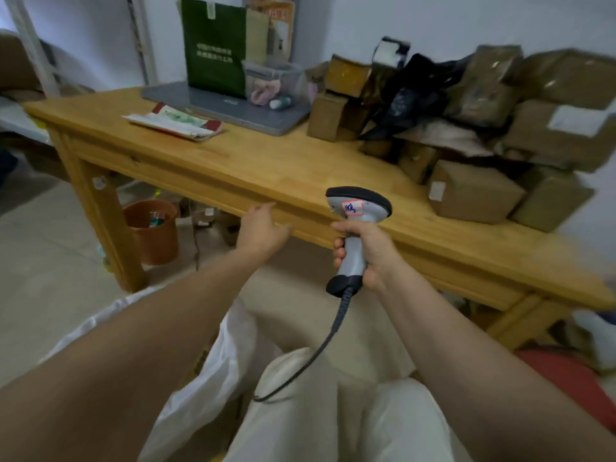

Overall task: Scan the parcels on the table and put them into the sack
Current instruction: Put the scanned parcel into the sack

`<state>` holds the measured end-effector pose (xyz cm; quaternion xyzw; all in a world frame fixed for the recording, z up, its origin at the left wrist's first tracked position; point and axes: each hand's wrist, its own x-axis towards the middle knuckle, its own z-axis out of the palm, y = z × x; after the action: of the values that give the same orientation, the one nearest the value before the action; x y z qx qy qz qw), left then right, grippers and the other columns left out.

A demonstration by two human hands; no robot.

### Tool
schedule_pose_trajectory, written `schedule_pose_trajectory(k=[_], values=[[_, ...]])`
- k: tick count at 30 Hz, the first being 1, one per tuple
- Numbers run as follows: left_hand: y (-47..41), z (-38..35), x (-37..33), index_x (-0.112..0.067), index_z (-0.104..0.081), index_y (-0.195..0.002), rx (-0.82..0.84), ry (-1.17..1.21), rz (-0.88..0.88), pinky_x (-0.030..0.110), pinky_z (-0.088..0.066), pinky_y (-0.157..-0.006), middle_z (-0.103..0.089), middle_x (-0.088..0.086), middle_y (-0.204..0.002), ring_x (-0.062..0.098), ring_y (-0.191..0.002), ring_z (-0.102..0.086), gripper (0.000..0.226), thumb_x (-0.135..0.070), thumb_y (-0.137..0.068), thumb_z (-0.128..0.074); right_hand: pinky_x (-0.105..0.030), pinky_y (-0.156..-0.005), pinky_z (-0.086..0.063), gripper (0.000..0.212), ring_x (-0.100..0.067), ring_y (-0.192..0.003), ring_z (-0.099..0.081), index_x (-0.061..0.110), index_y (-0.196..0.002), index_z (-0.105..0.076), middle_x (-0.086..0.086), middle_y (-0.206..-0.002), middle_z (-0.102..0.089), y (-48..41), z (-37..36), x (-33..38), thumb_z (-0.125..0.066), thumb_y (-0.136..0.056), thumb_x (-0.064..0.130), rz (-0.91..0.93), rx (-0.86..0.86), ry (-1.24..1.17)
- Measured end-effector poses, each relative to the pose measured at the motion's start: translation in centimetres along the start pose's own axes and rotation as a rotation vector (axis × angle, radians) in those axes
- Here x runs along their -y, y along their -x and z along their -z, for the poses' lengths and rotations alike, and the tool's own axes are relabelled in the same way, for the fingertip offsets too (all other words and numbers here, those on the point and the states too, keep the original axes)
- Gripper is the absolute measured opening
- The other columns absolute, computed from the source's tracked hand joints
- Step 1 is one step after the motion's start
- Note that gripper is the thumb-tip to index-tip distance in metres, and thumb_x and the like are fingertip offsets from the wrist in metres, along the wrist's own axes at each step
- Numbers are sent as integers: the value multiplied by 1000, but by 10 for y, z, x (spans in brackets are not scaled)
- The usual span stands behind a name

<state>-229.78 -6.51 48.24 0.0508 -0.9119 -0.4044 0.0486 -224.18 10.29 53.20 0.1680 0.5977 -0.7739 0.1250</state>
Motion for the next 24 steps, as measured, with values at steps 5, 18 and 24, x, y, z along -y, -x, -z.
schedule_pose_trajectory(k=[5, 18, 24], values=[[0, -52, -99, -17, -38, -146, 57, -56, -252, 39, -37, -107, -41, 9, -145, 27, -133, -39, 65, -36, -89, -63, -20, -40, -40, 10, -12, -38, -45, 9, -85, -54, -3, -52, -52, 16, 73, 31, -63, -83, 12, 119, -150, -117], [-40, -159, -263, -11, -42, -142, 151, -347, -700, 36, -30, -110, -39, 11, -147, 28, -136, -35, 51, -22, -95, -58, -22, -40, -43, 11, -13, -38, -48, 6, -77, -55, -4, -55, -54, 5, 209, 85, -64, -84, 5, 232, -335, -272], [-66, -174, -324, -13, -37, -146, 27, -296, -792, 36, -29, -113, -38, 8, -150, 23, -139, -31, 54, -9, -94, -51, -22, -39, -43, 10, -13, -38, -48, 5, -78, -55, -5, -54, -54, -4, 244, 128, -63, -83, 1, 342, -376, -358]])
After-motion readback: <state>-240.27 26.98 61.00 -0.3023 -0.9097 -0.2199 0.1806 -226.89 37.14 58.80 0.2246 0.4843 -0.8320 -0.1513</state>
